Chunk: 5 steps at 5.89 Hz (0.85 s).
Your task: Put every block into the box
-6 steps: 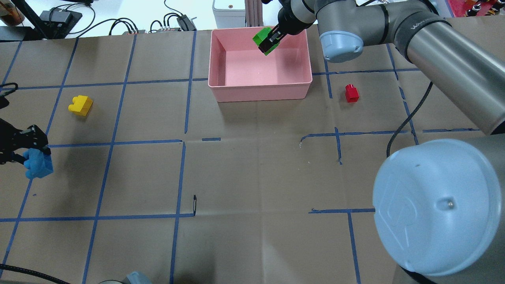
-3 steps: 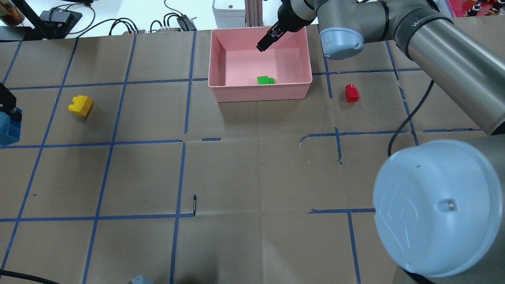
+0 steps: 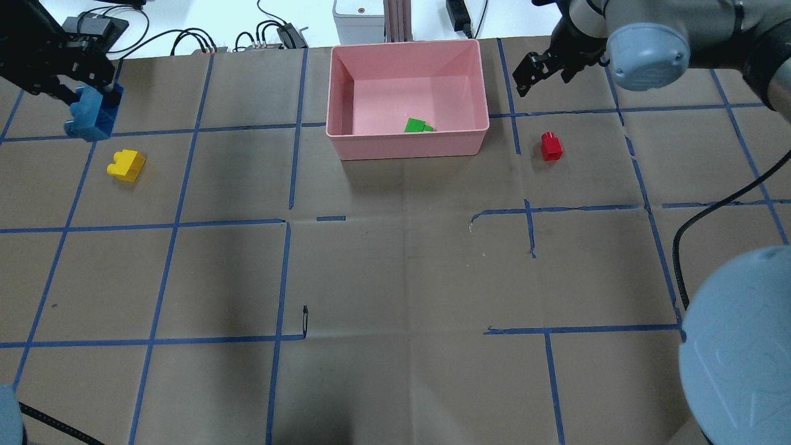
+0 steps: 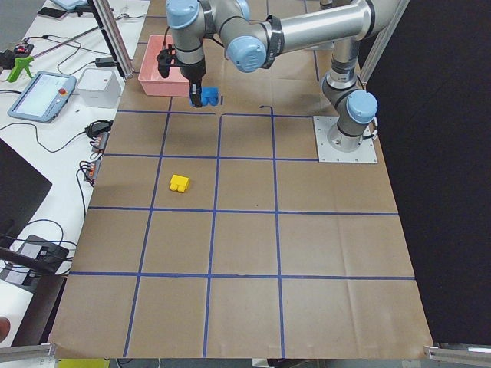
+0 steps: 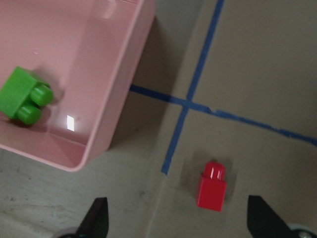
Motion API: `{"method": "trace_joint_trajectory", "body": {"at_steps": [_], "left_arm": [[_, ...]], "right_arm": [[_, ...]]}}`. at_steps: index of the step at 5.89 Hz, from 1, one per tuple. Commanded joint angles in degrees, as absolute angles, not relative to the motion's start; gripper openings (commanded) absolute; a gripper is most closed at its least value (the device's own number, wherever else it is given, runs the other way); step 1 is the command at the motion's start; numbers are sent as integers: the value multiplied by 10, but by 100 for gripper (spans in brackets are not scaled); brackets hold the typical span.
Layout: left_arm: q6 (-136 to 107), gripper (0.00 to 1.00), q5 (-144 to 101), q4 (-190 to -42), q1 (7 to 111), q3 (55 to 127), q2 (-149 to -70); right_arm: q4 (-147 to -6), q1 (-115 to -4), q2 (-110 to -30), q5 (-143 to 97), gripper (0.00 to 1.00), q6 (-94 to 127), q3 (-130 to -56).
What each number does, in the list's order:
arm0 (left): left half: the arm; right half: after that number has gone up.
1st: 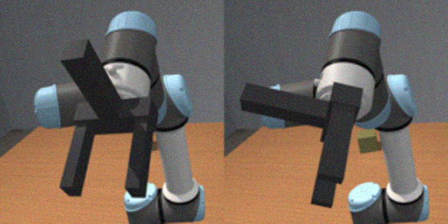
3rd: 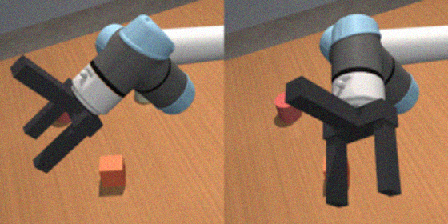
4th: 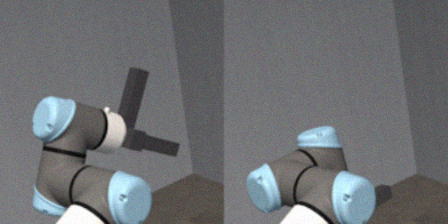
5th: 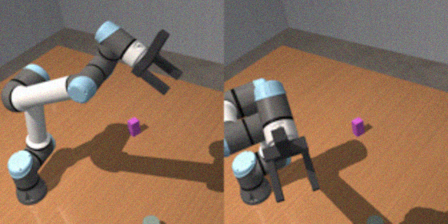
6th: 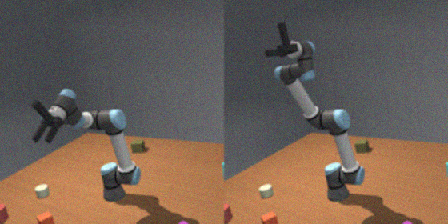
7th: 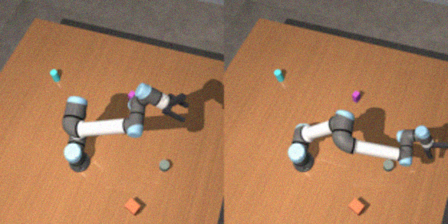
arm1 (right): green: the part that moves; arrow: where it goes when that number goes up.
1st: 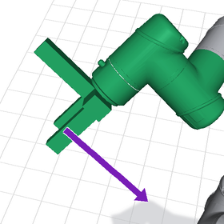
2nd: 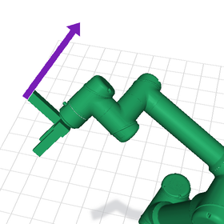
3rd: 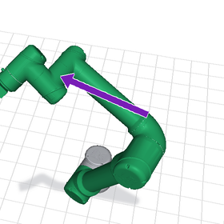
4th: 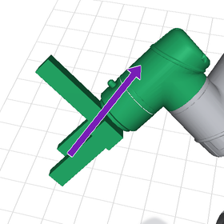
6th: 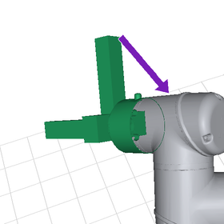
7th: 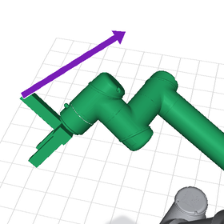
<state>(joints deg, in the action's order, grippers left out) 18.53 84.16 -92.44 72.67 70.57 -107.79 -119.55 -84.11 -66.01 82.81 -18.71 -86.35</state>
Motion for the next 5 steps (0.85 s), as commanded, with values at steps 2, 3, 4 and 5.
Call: {"method": "trace_joint_trajectory", "body": {"at_steps": [2,3,4,5], "left_arm": [[54,16,824,-924,894,485,-1268],[-53,16,827,-919,958,423,-1318],[-97,16,849,-905,1002,389,-1362],[-111,16,892,-857,1025,386,-1405]], "right_arm": [[-1340,-826,-645,863,92,-125,-986],[-1376,-826,-621,863,92,-125,-993],[-1404,-825,-598,863,92,-126,-994],[-1417,-825,-590,863,90,-126,-994]]}}
